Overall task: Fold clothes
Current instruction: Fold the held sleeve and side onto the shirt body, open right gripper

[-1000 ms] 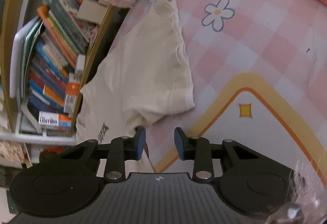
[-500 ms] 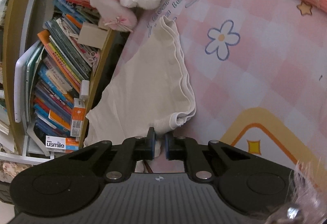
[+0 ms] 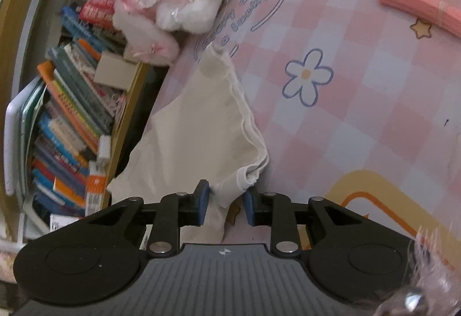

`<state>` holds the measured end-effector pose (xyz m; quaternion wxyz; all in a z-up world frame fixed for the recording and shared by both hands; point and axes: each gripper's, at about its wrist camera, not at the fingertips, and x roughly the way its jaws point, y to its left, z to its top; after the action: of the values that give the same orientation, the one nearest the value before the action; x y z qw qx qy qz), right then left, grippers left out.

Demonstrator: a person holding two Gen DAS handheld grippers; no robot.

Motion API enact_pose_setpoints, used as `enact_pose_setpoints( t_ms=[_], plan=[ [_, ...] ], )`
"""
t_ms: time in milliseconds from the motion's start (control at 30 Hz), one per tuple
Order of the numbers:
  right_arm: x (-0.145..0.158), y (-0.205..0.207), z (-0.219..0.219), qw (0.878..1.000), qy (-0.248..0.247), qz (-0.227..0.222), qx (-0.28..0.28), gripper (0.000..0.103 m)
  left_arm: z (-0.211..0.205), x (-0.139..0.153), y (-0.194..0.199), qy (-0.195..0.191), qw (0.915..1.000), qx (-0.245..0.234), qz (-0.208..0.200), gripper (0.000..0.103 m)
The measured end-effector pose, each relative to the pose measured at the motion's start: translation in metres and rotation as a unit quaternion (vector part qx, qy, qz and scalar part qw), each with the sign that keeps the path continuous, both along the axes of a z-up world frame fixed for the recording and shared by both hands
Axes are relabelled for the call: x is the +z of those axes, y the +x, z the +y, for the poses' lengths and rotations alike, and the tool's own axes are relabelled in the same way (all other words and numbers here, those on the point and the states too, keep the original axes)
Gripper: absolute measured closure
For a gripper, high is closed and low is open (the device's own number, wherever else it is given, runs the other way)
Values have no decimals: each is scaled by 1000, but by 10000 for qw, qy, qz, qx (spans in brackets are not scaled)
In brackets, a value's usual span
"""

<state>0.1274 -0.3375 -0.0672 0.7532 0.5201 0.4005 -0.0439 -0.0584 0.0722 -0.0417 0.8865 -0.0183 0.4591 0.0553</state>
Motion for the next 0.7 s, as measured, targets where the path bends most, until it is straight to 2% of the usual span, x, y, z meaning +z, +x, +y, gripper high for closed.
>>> enact_pose_setpoints(
  t_ms=[133, 200, 267, 333, 400, 467, 533, 667, 700],
  plan=[
    [7, 1, 6, 9992, -353, 93, -184, 92, 9, 1, 2, 47, 10000, -70, 14, 0],
    [20, 7, 17, 9965, -837, -33, -36, 93, 16, 1, 3, 29, 9999, -114, 5, 0],
    [38, 17, 35, 9880, -1507, -237, 234, 93, 24, 1, 4, 9, 9999, -159, -4, 0],
    [54, 29, 65, 9705, -2238, -512, 740, 93, 32, 2, 5, -15, 9998, -190, -21, 0],
    [66, 42, 104, 9422, -2929, -823, 1400, 93, 39, 2, 5, -36, 9998, -209, -30, 0],
    [79, 55, 143, 9038, -3588, -1125, 2045, 93, 46, 2, 6, -42, 9997, -236, -27, 0],
    [86, 61, 188, 8558, -4101, -1429, 2811, 94, 51, 2, 6, -51, 9996, -261, -24, 0],
    [66, 42, 267, 7498, -4436, -1692, 4609, 94, 58, 2, 7, -123, 9994, -325, -21, 0],
    [58, 37, 278, 7348, -4478, -1641, 4823, 94, 59, 3, 7, -128, 9993, -353, -27, 0]
  ],
)
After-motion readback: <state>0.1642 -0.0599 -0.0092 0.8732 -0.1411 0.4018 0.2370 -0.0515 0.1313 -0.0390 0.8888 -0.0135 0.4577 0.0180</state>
